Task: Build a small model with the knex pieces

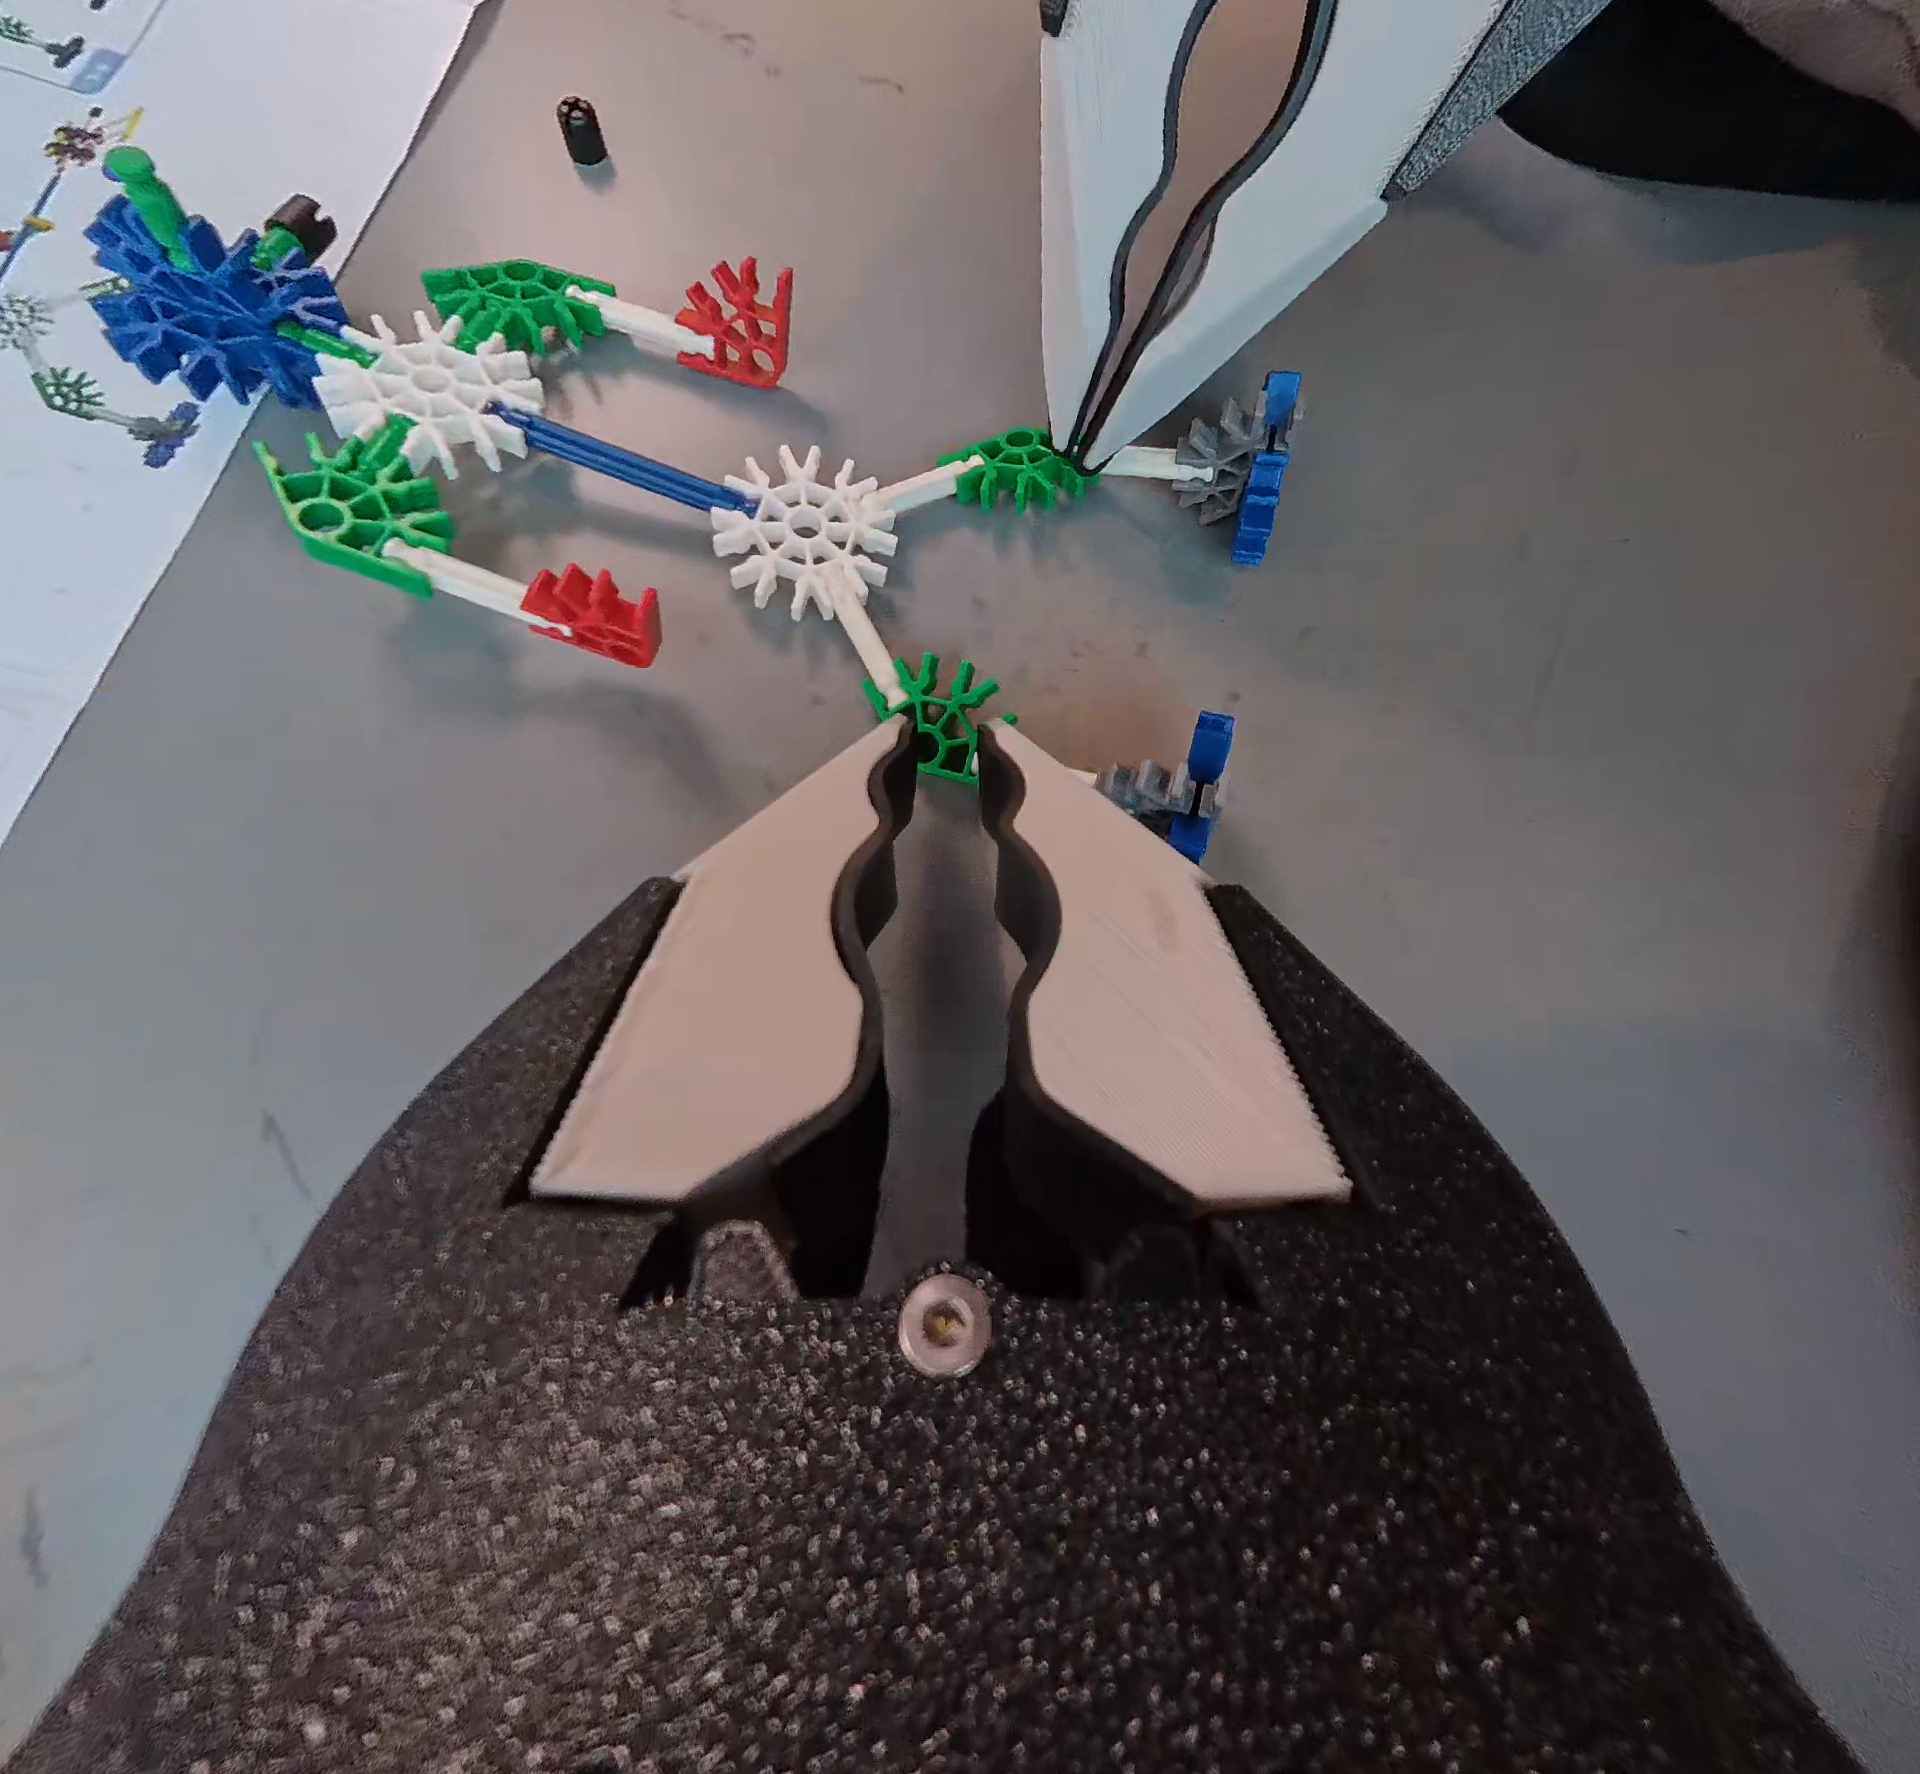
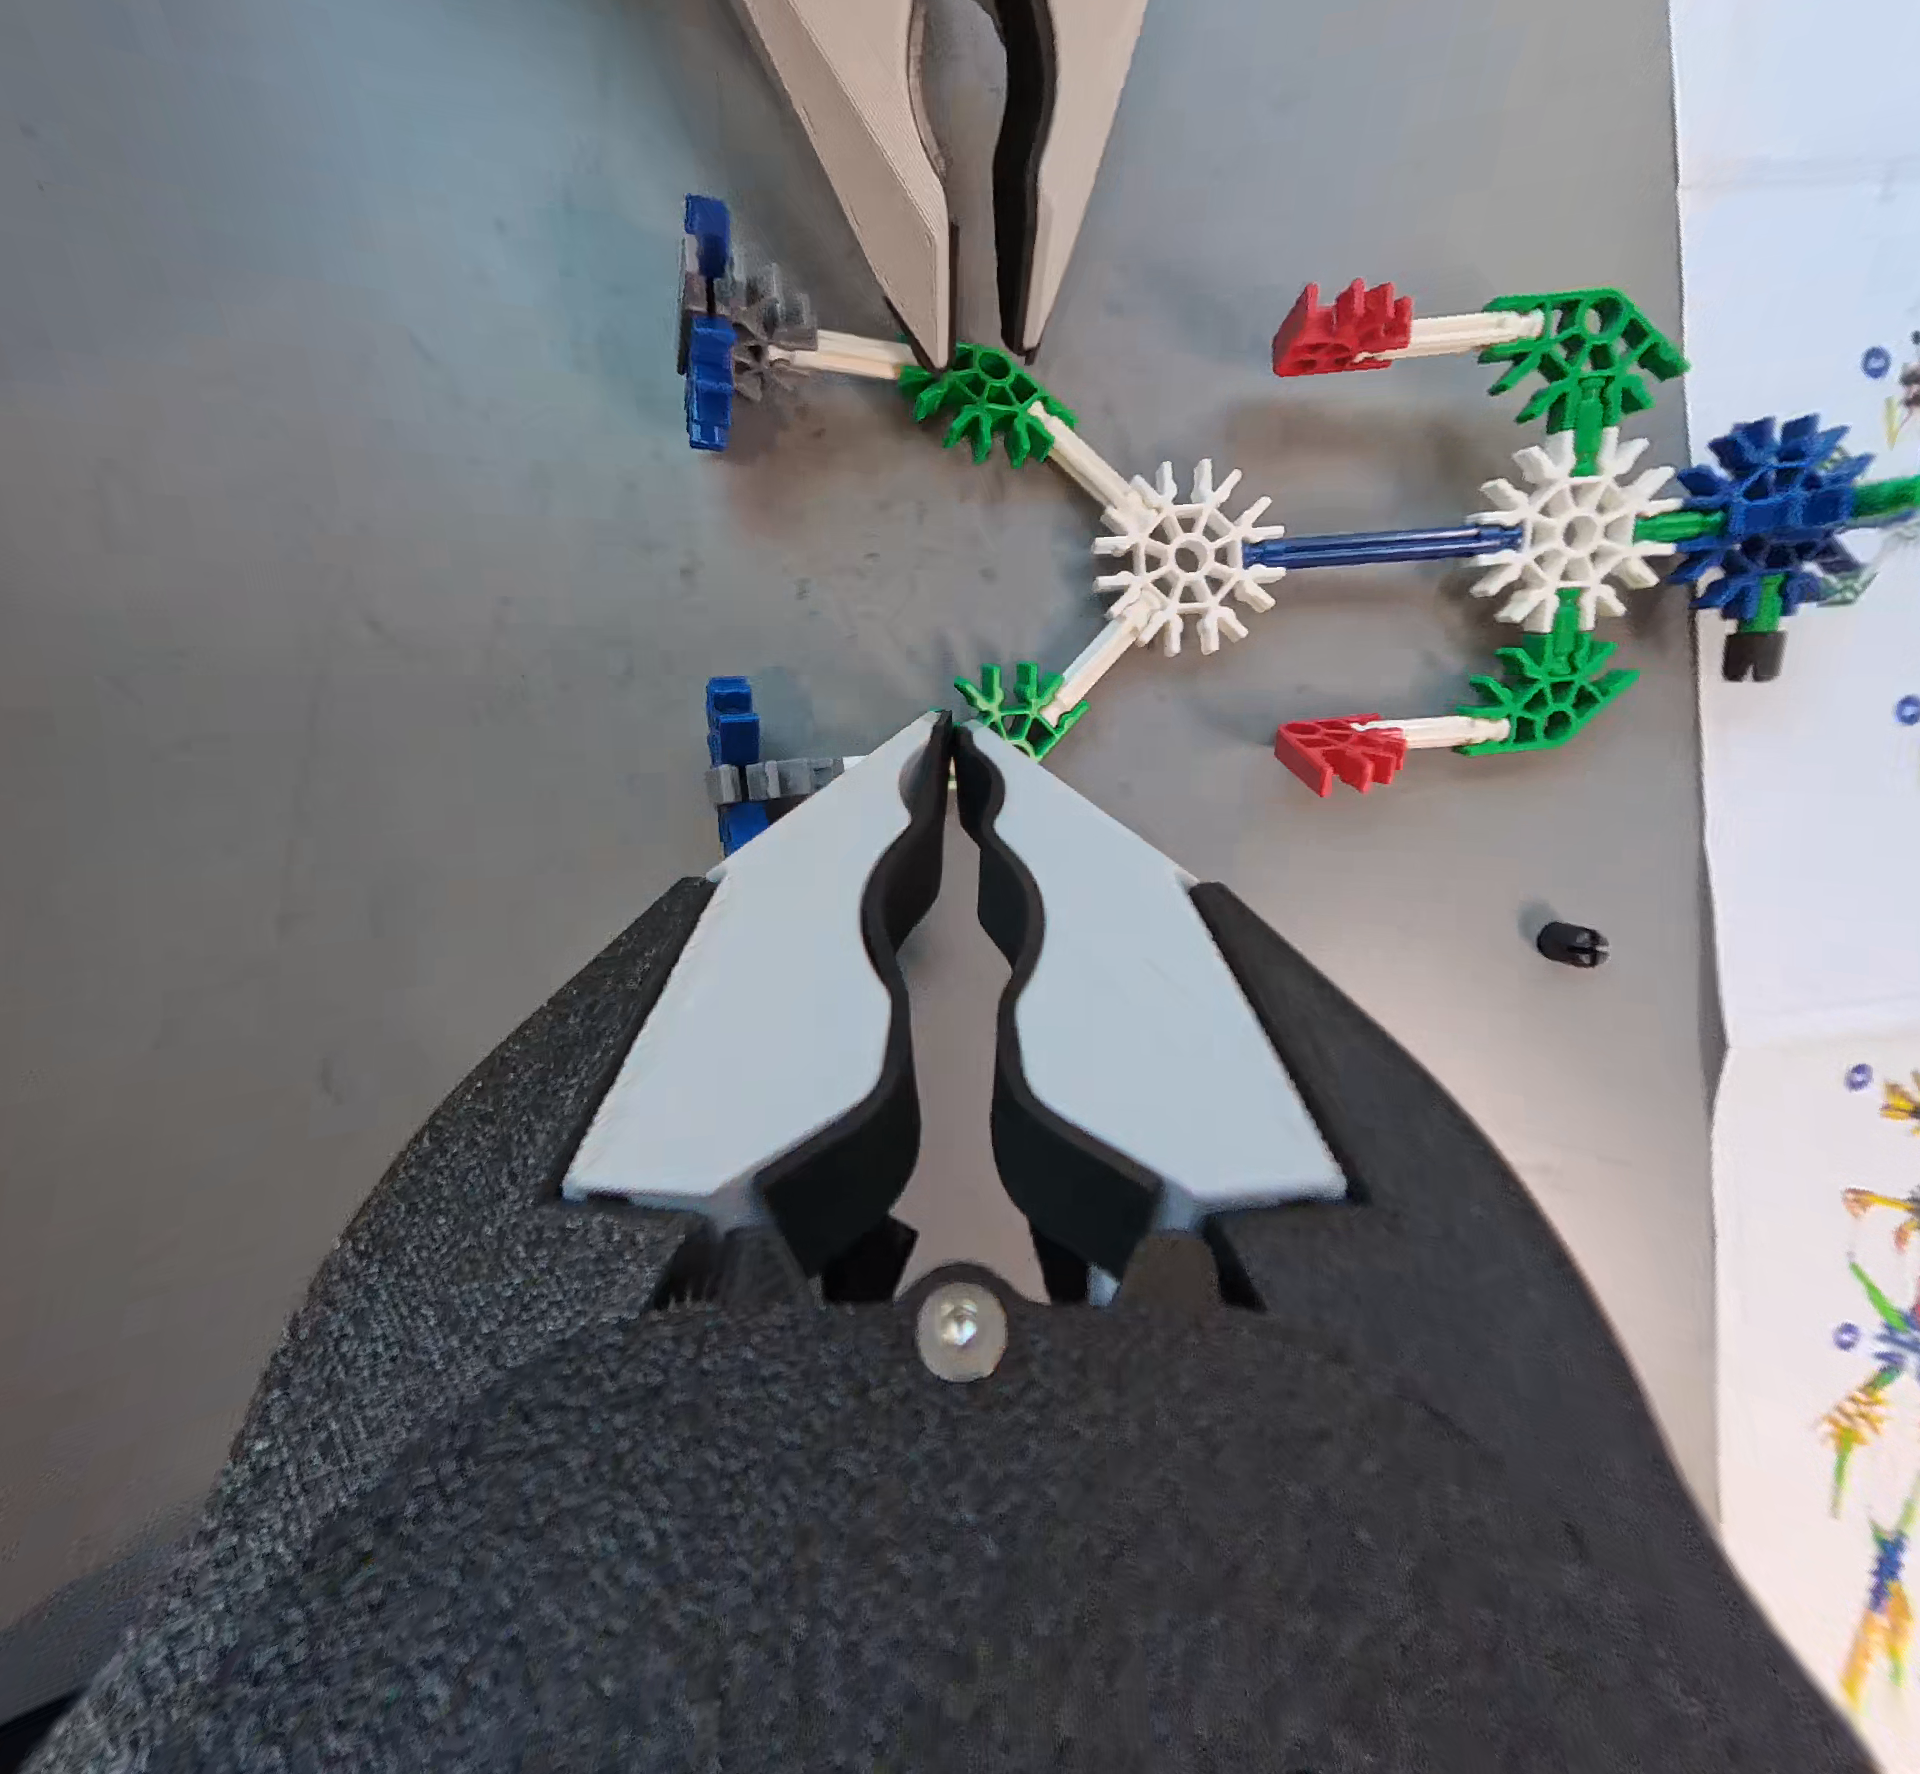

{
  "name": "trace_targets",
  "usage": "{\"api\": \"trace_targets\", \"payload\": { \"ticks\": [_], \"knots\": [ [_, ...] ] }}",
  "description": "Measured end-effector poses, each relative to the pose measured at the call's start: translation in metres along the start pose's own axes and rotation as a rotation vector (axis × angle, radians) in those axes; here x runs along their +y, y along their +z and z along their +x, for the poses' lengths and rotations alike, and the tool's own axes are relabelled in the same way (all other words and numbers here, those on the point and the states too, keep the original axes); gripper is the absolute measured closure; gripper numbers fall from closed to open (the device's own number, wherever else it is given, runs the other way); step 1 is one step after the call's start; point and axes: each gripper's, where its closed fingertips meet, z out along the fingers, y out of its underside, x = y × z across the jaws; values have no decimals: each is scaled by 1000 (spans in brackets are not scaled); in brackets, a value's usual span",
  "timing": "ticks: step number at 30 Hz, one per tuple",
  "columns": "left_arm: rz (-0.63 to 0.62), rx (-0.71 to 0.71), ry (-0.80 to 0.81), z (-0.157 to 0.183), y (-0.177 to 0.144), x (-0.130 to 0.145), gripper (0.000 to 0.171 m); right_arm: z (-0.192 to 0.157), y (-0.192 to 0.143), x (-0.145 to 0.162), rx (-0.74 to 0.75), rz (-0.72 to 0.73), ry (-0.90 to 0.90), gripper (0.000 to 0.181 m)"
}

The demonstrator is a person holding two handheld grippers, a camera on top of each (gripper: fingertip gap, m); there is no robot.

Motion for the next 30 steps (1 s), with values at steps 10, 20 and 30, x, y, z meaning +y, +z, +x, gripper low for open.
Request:
{"api": "trace_targets", "payload": {
  "ticks": [10, 20, 30],
  "knots": [
    [-5, -8, 56, 7, 6, -1, 164, 5, 4, -4, -86, -107, -71, 181],
    [46, 24, 3, 4, 1, -16, 165, 3, 5, -4, -116, -280, -175, 181],
    [-56, 40, -42, 8, 15, -7, 167, 2, 7, -4, -141, -383, -276, 181]
  ]
}}
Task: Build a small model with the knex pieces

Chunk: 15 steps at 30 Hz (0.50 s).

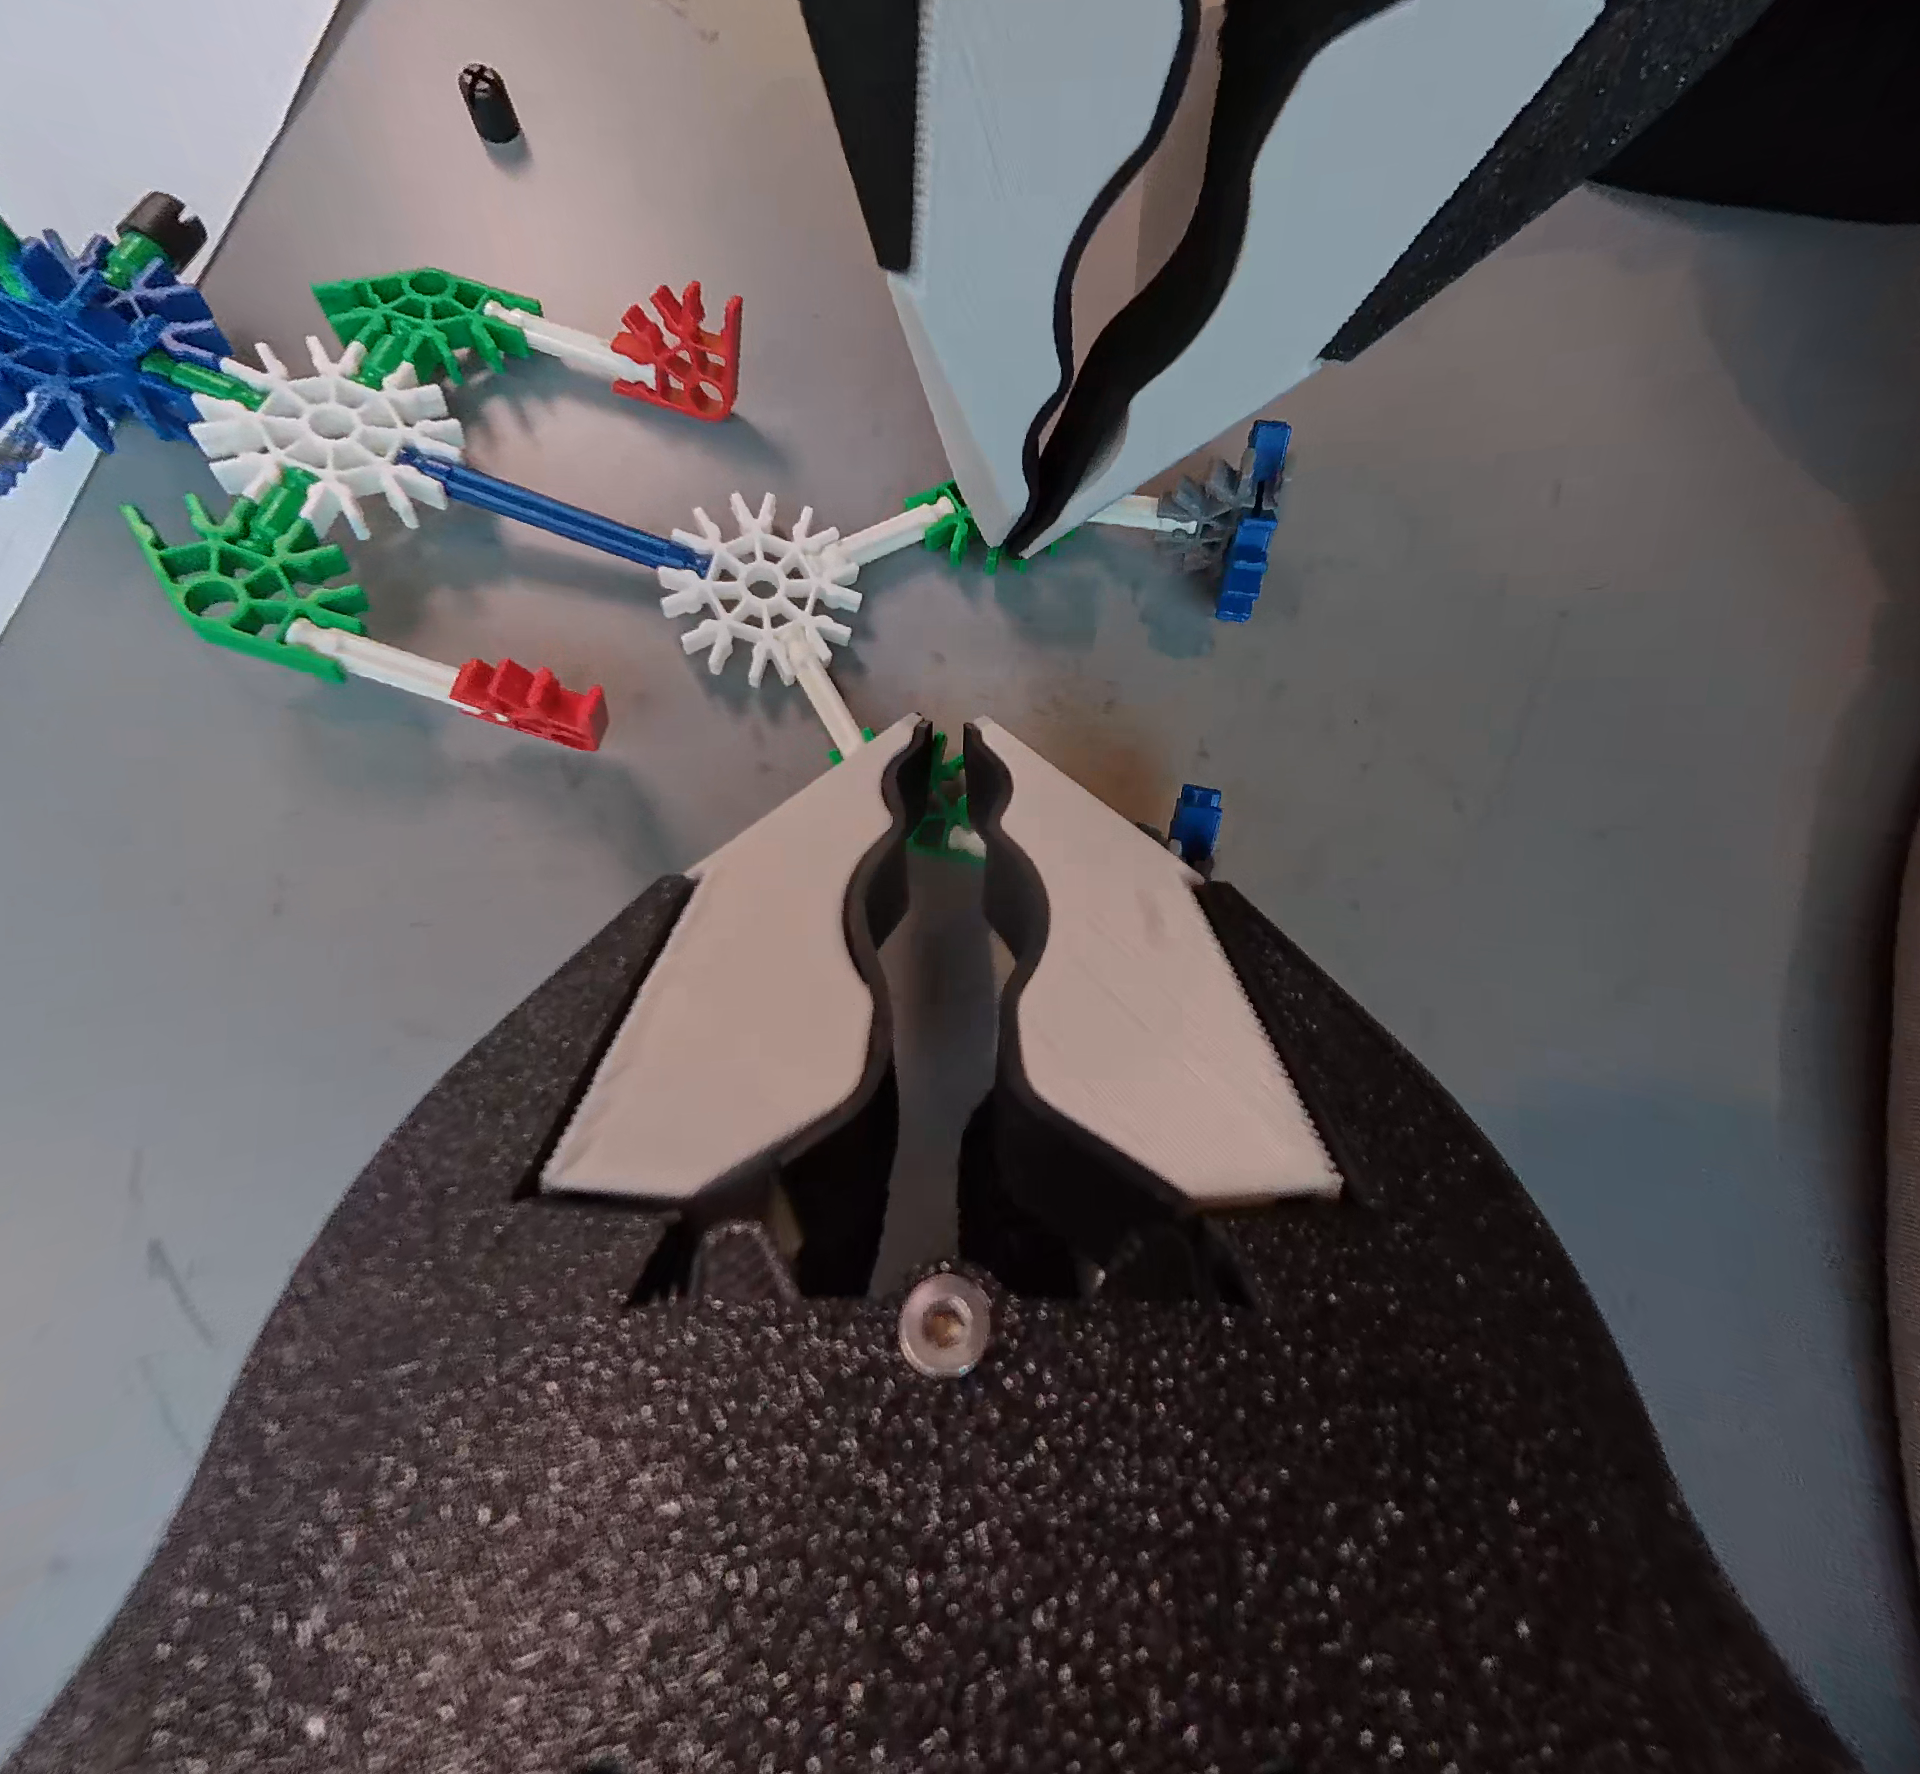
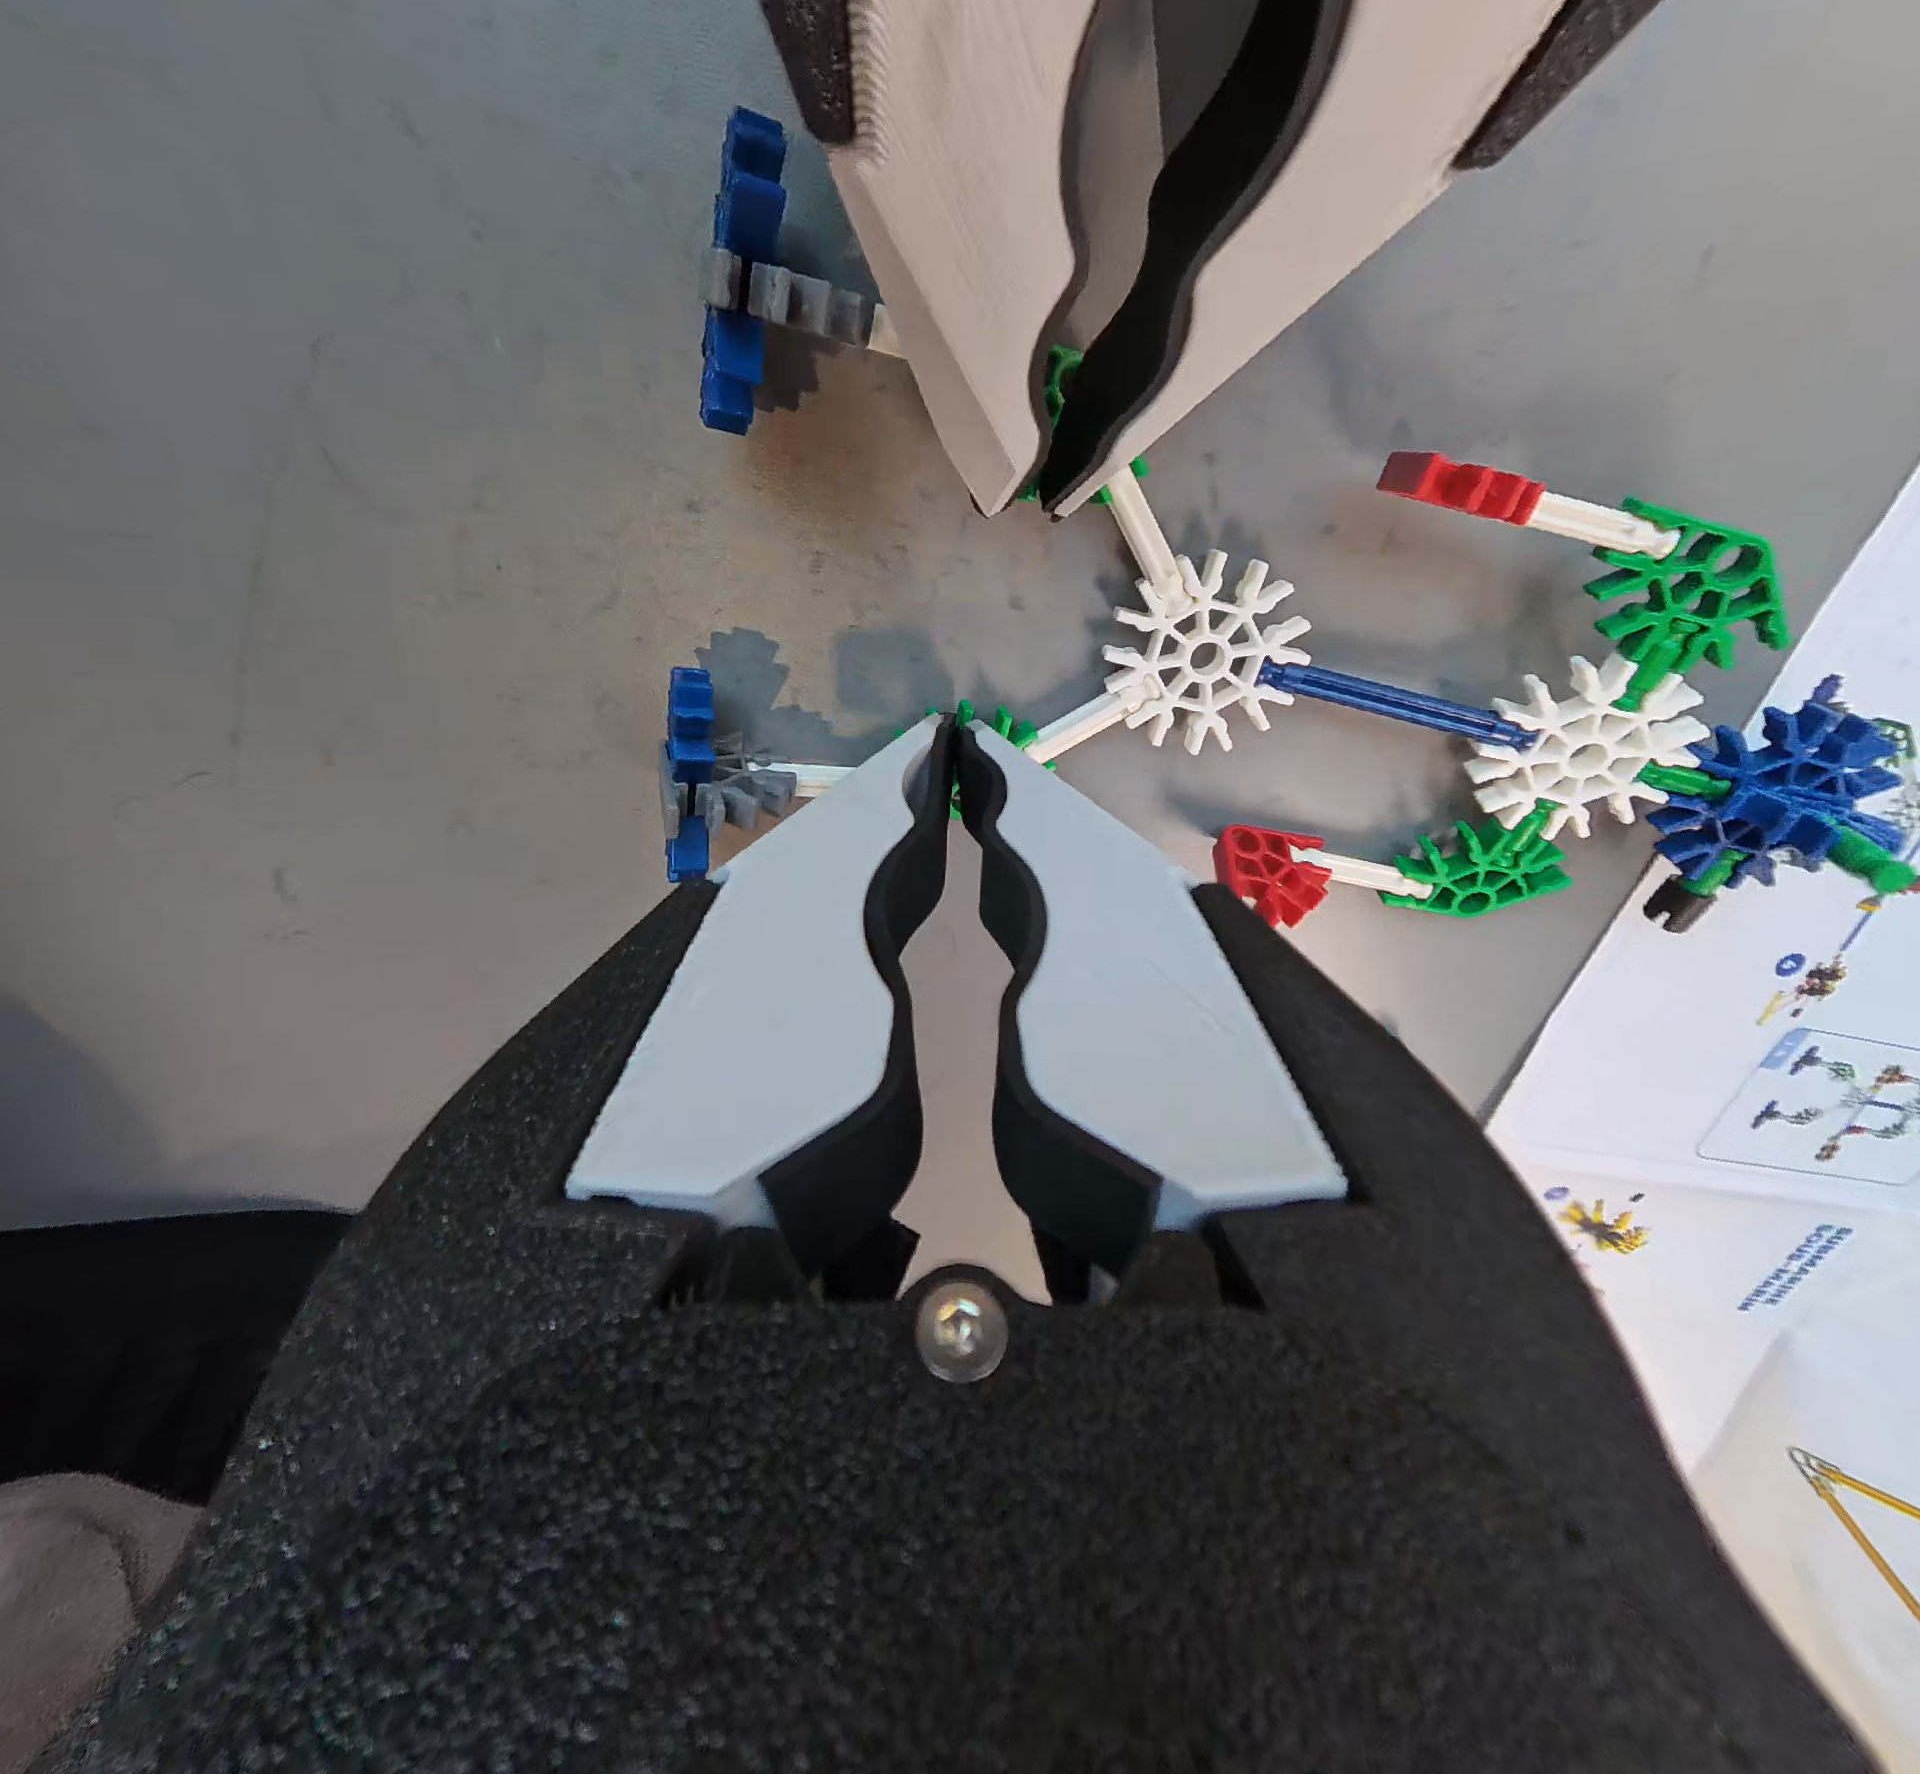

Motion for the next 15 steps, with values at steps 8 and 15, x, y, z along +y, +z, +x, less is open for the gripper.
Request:
{"api": "trace_targets", "payload": {
  "ticks": [8, 15],
  "knots": [
    [-34, 14, -73, -1, 1, 1, 171, 0, -2, -1, 50, 79, -34, 181],
    [20, -8, -82, -6, -13, -7, 170, 12, -22, -4, 138, 325, 137, 181]
  ]
}}
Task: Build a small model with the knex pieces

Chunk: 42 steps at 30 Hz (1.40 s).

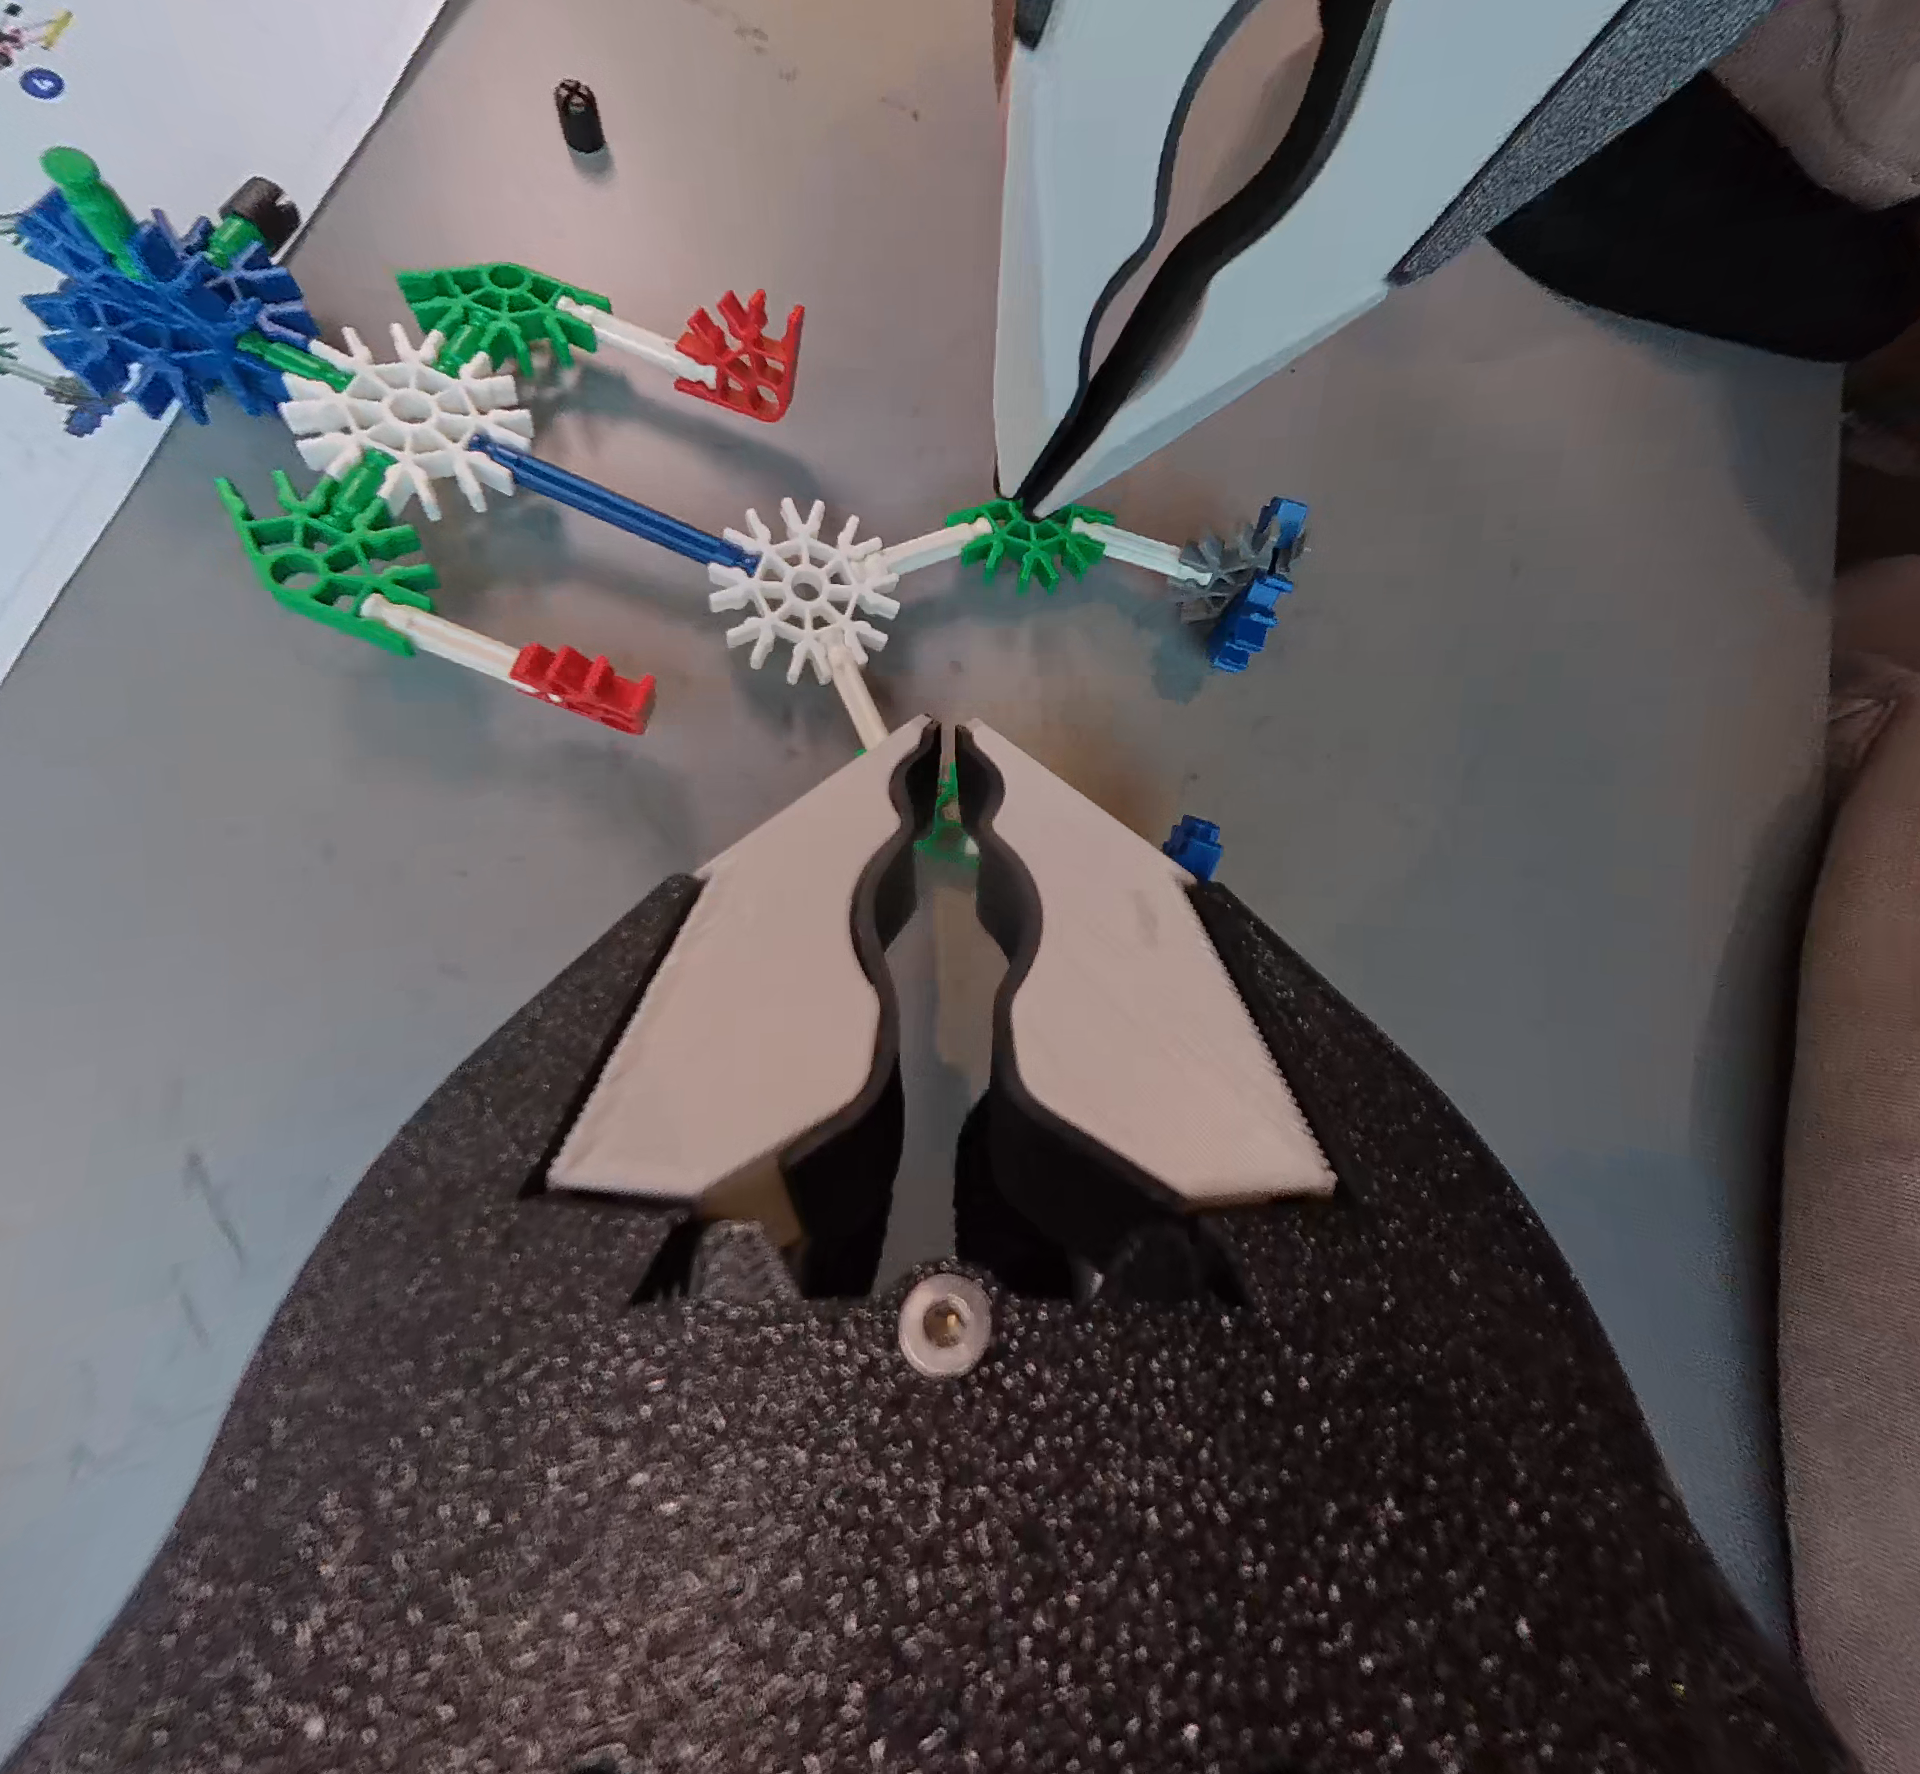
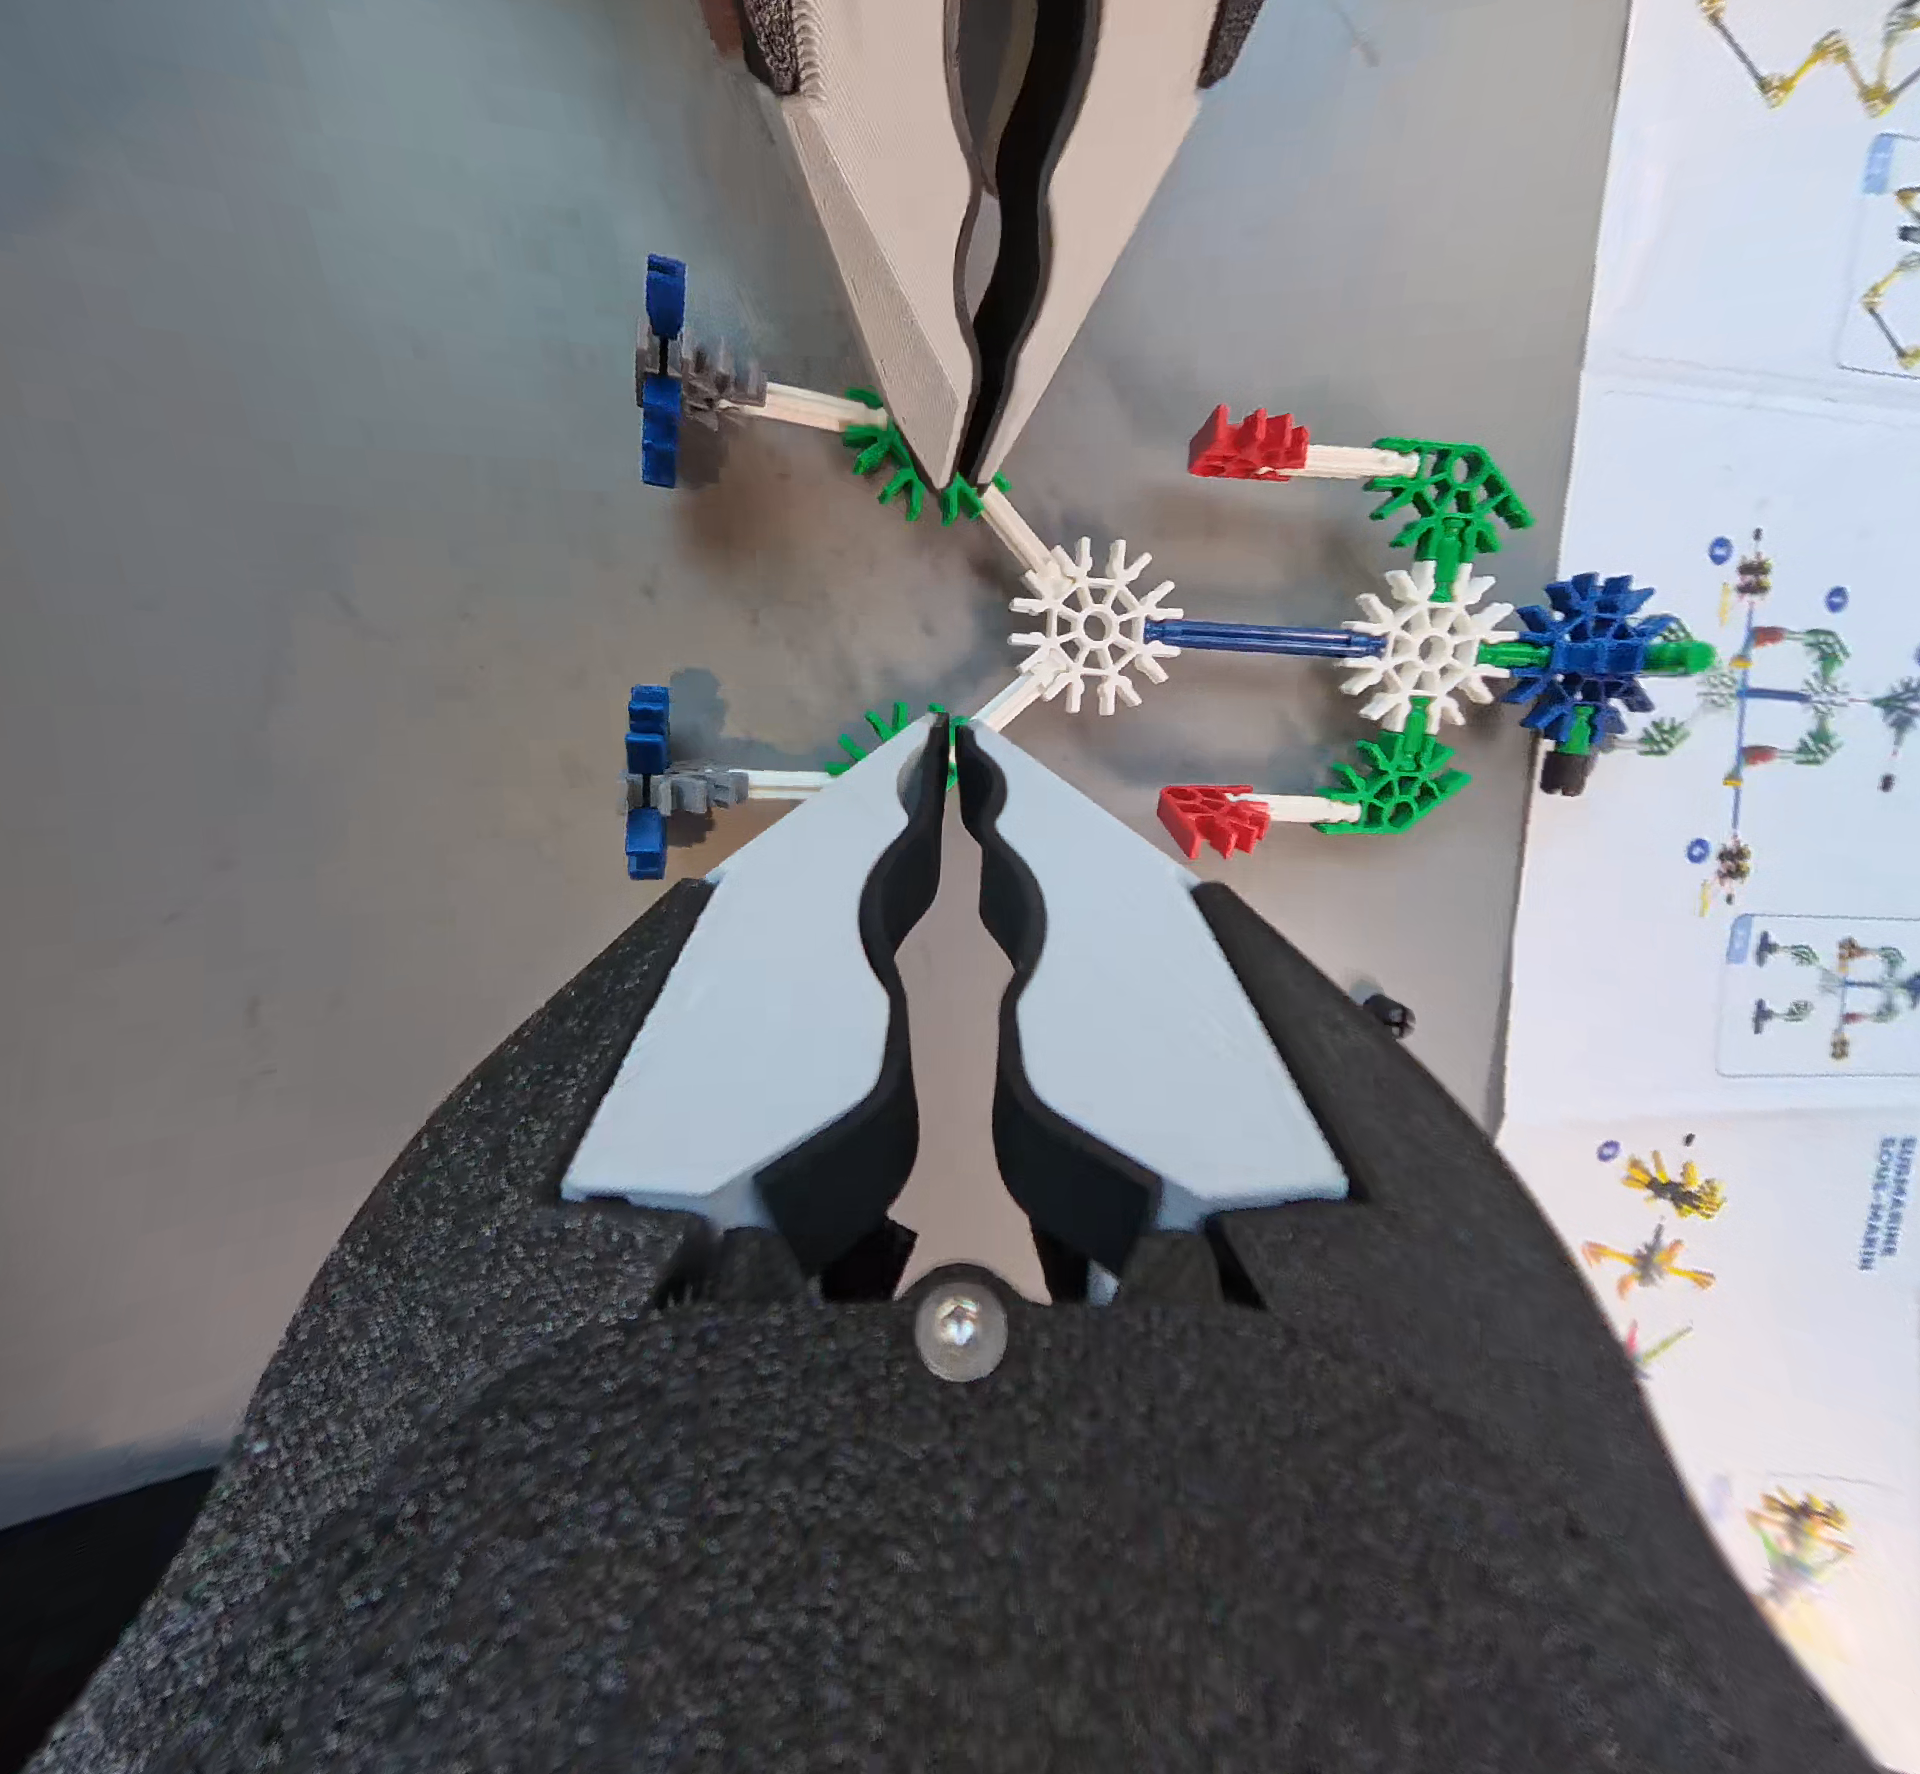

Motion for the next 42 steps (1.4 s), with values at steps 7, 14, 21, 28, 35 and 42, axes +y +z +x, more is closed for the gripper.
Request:
{"api": "trace_targets", "payload": {
  "ticks": [7, 14, 21, 28, 35, 42],
  "knots": [
    [-61, 13, 49, 6, 9, 10, 171, -11, 14, 6, -34, 36, 52, 180],
    [-121, -8, 77, 10, 10, 12, 171, -18, 18, 7, -62, -53, 17, 181],
    [-195, 28, 53, 15, 7, 17, 171, -23, 19, 3, -67, -147, -61, 181],
    [38, 76, 76, 27, -23, 5, 159, -23, -15, -3, -44, 244, 171, 165],
    [22, 218, 87, 51, -41, 42, 150, -70, -8, 18, -114, 295, 229, 153],
    [-91, 209, 121, 59, -22, 56, 166, -77, 1, 9, -142, 231, 118, 177]
  ]
}}
